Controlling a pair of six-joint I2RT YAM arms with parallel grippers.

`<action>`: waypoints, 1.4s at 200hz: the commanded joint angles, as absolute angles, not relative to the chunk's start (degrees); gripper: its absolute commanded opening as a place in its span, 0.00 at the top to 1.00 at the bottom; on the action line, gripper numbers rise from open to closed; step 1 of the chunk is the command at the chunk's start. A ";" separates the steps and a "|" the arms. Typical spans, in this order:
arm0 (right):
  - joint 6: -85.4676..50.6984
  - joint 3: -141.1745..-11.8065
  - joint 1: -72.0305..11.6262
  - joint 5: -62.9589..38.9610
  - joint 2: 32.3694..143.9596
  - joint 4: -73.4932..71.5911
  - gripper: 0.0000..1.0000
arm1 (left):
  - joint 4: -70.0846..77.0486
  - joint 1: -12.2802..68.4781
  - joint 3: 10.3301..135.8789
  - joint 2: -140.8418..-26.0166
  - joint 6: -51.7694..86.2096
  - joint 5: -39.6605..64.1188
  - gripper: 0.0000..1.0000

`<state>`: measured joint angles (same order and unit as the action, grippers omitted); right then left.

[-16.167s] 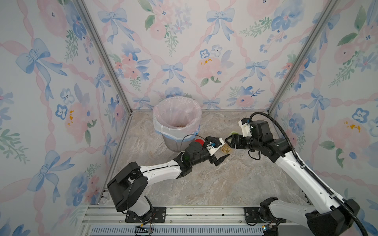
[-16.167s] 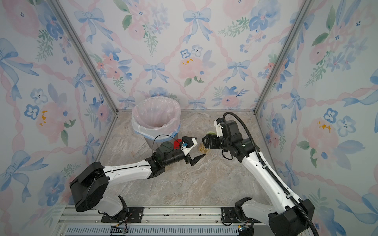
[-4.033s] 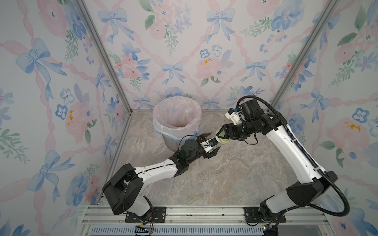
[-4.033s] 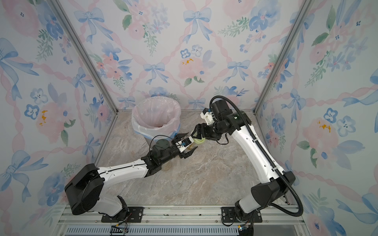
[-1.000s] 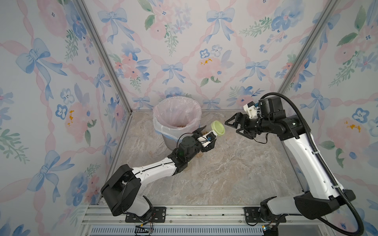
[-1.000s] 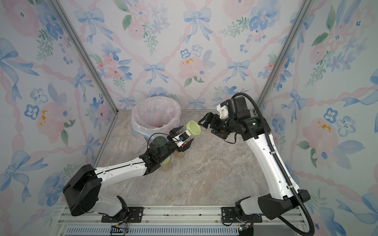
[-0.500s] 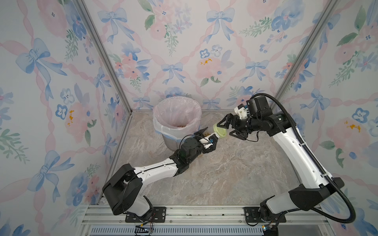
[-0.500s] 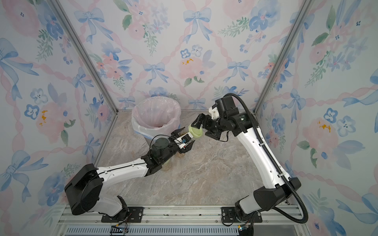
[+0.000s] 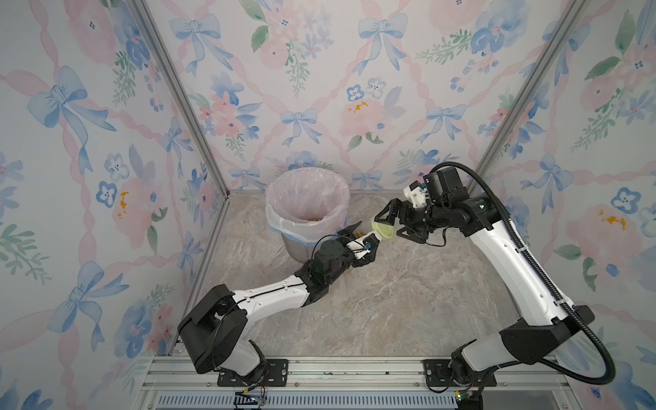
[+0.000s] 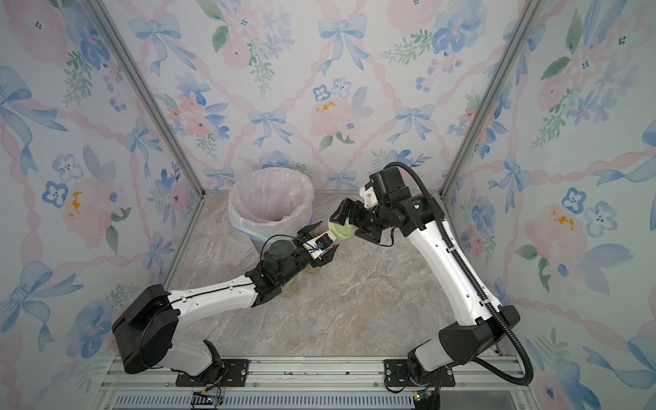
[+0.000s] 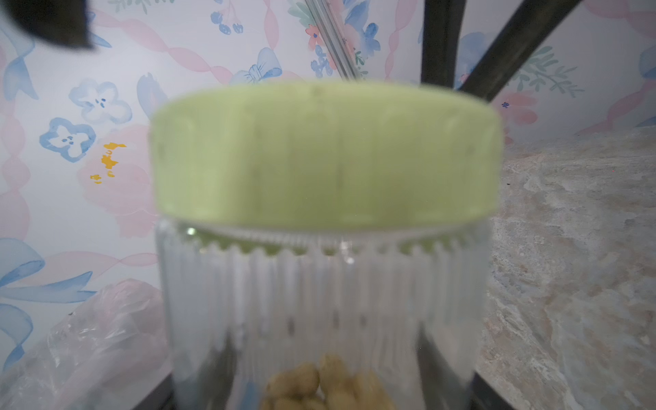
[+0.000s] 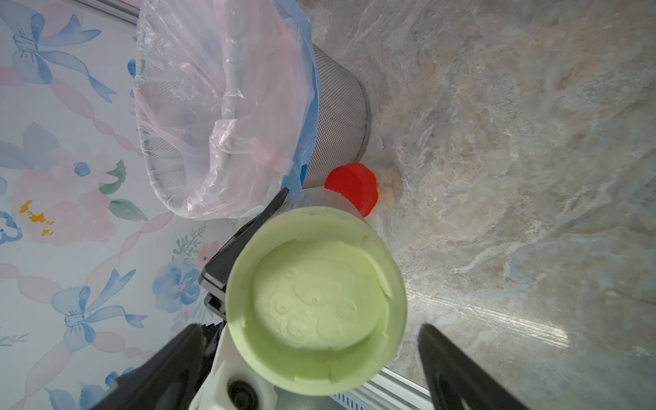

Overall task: Empty moldy peanuts from jars
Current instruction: Unscrew the lid from the jar.

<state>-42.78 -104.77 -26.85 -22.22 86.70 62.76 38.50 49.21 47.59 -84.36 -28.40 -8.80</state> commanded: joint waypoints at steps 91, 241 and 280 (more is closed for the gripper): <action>-39.58 -105.29 -28.23 -21.16 89.29 62.96 0.16 | 43.95 49.67 50.09 -84.46 -29.09 -9.41 0.79; -5.21 -111.64 -28.93 -27.11 93.30 70.73 0.30 | 44.04 47.64 48.16 -77.48 -14.73 19.47 0.78; 4.83 -113.65 -29.25 -27.28 94.54 73.21 0.31 | 44.03 47.21 48.34 -77.04 -12.25 25.72 0.78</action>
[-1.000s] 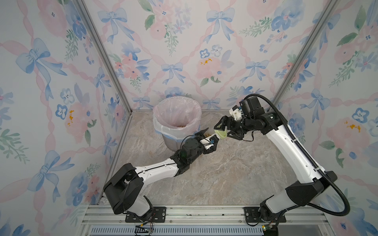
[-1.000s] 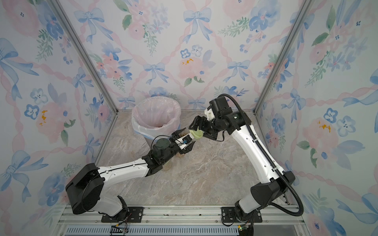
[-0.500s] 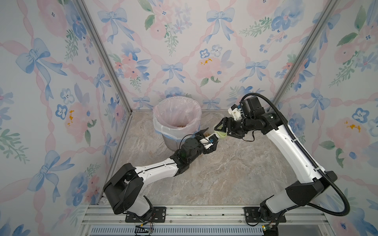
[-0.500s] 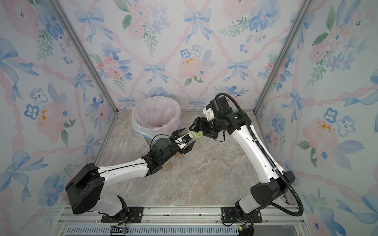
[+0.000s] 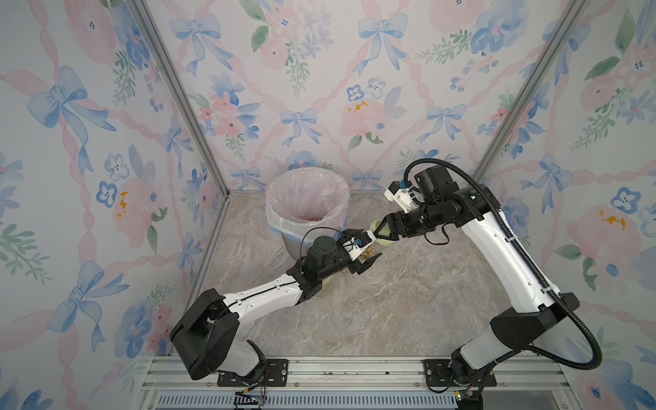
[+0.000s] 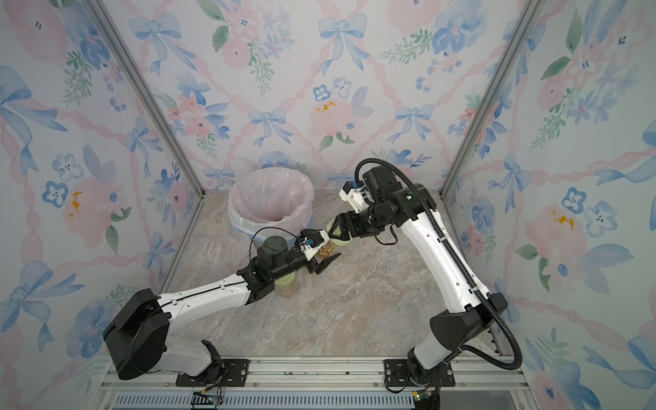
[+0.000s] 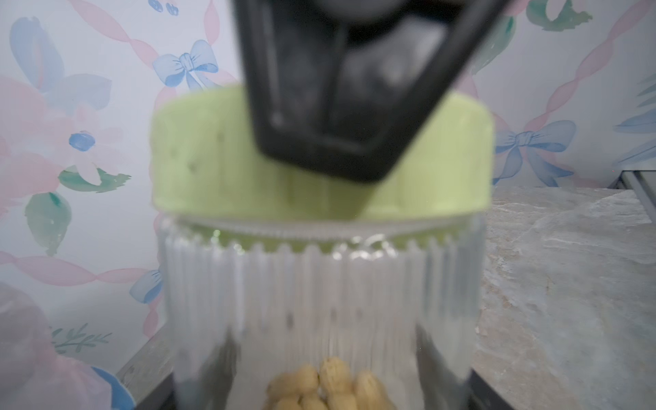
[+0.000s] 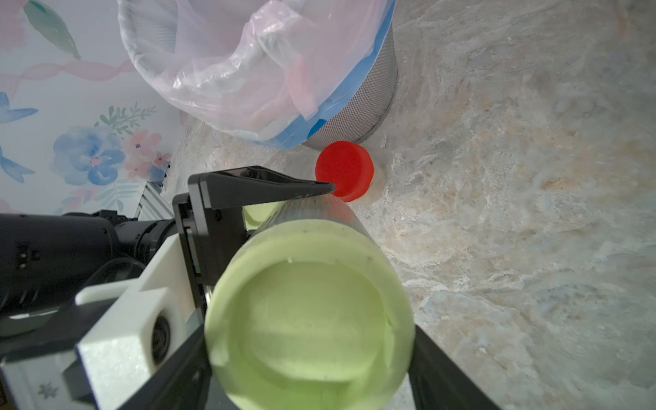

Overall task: Empty moldy peanuts from jars
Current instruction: Unscrew the lid from the jar.

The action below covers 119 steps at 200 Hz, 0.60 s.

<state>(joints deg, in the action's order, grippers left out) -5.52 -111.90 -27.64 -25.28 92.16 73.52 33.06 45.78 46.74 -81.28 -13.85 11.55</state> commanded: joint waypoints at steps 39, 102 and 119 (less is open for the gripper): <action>13.60 -113.62 -29.62 -26.64 96.39 76.94 0.33 | 43.56 46.66 48.16 -76.20 -9.54 30.35 0.75; 16.53 -112.53 -28.27 -27.98 97.38 75.89 0.34 | 42.53 46.67 48.51 -75.64 -7.90 32.52 0.77; 16.28 -112.85 -28.13 -28.56 97.34 75.45 0.33 | 42.28 46.75 48.36 -75.62 -8.40 31.33 0.79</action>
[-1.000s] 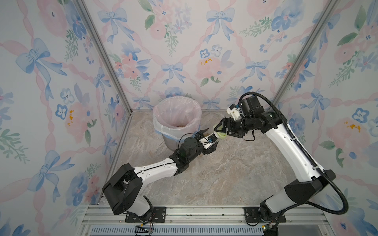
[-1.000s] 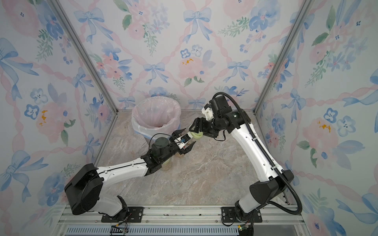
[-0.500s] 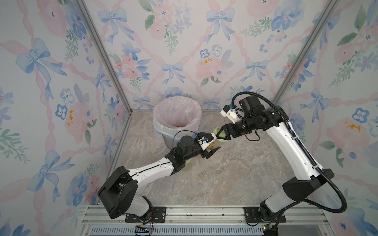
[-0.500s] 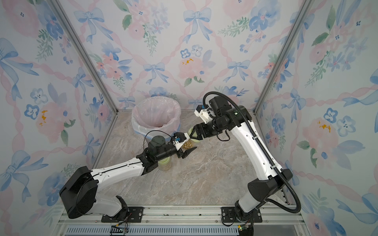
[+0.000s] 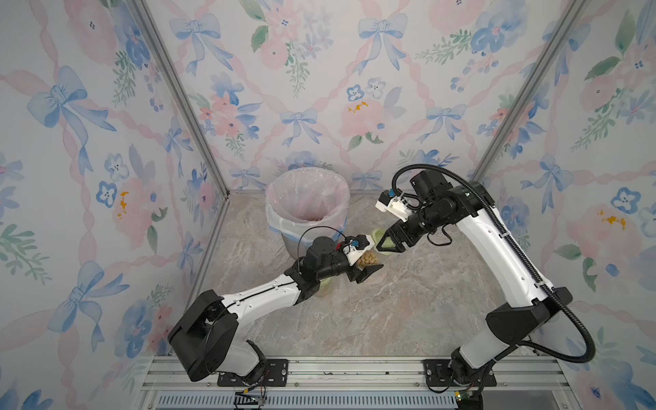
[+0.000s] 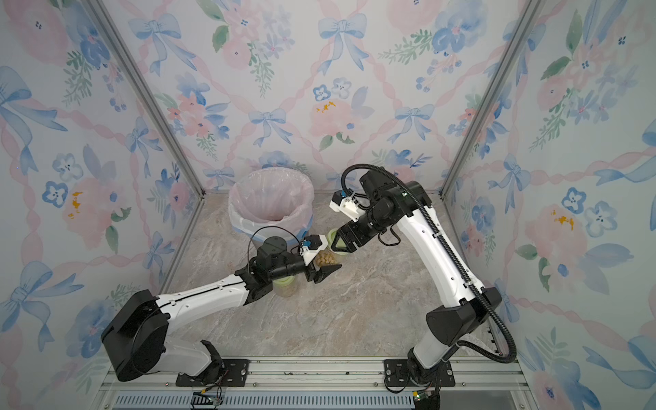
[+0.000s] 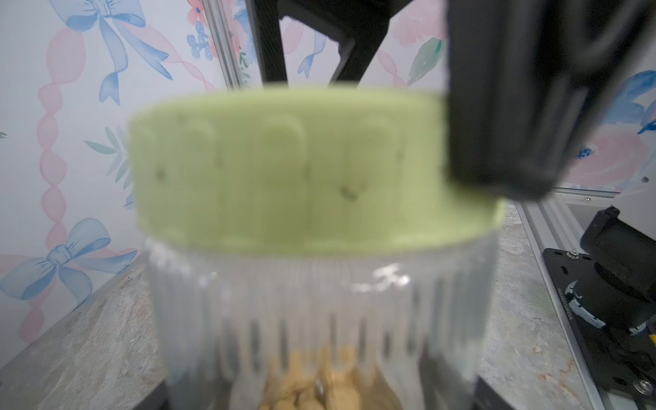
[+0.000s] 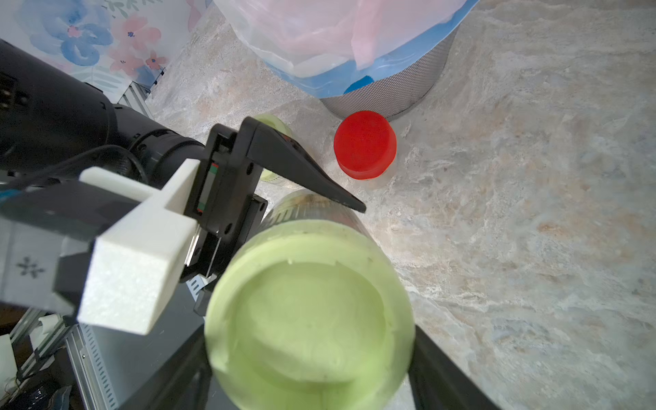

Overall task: Empty moldy peanuts from jars
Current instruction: Unscrew the lid from the jar.

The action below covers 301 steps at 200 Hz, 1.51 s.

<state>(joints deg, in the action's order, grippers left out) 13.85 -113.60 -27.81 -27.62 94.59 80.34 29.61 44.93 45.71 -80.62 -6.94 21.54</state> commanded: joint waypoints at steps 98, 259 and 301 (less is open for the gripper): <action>14.79 -112.96 -28.18 -30.72 93.12 73.44 0.16 | 41.12 46.74 47.81 -76.25 -10.50 28.15 0.83; 13.72 -111.57 -28.26 -31.26 89.00 72.60 0.08 | 40.93 45.64 47.59 -76.86 -11.40 25.01 0.85; 12.79 -109.37 -28.23 -30.55 86.53 71.50 0.07 | 40.94 43.12 47.32 -76.58 -11.31 24.83 0.86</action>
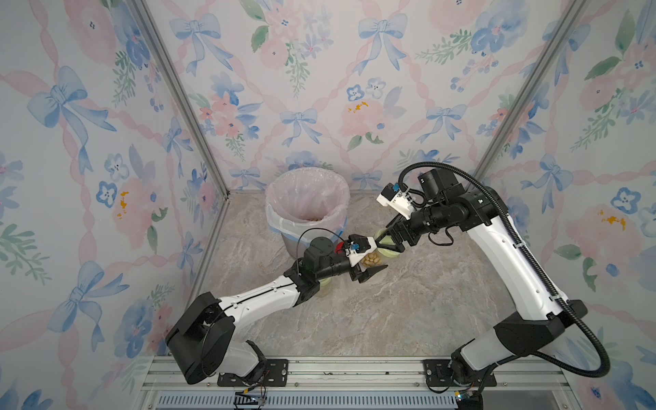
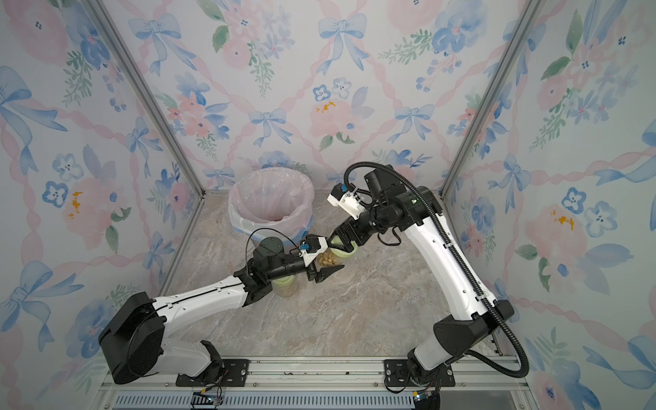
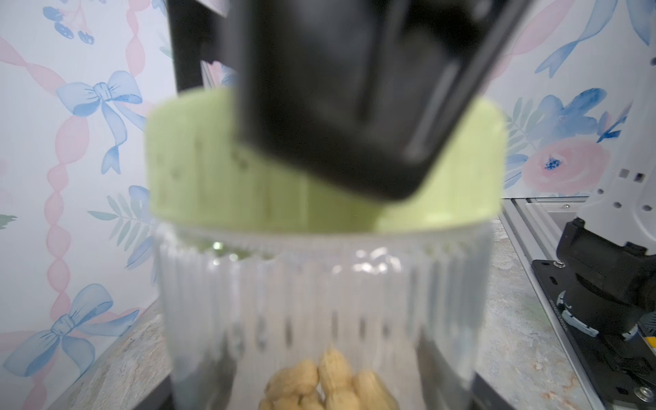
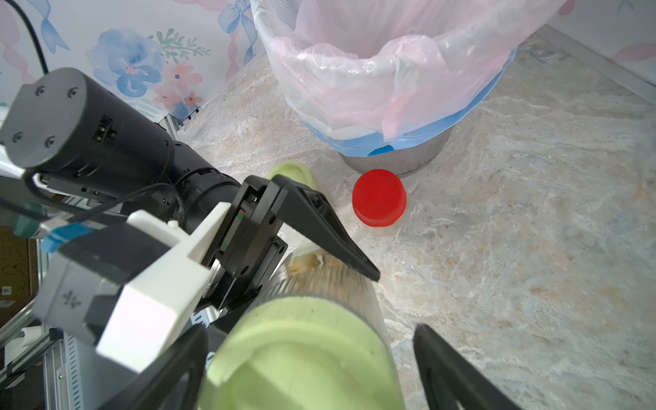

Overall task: Empty moldy peanuts from jars
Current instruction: Unscrew the lid from the jar.

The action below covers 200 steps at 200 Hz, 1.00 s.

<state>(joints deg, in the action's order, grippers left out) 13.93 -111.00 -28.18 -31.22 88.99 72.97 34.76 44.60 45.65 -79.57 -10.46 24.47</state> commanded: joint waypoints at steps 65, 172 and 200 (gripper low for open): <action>9.12 -107.88 -25.80 -30.15 83.04 65.68 0.03 | 40.88 42.63 47.80 -76.75 -12.20 22.67 0.85; -35.05 -115.99 -24.62 -22.24 86.25 70.19 0.09 | 41.13 46.40 48.49 -77.90 -28.02 -4.14 0.87; -38.50 -116.50 -24.80 -23.70 89.04 70.66 0.09 | 41.48 46.87 49.12 -79.14 -28.71 -5.12 0.86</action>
<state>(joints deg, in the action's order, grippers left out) -31.27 -115.18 -24.23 -24.12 86.48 67.57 35.75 46.54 45.84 -78.85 -25.45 -1.04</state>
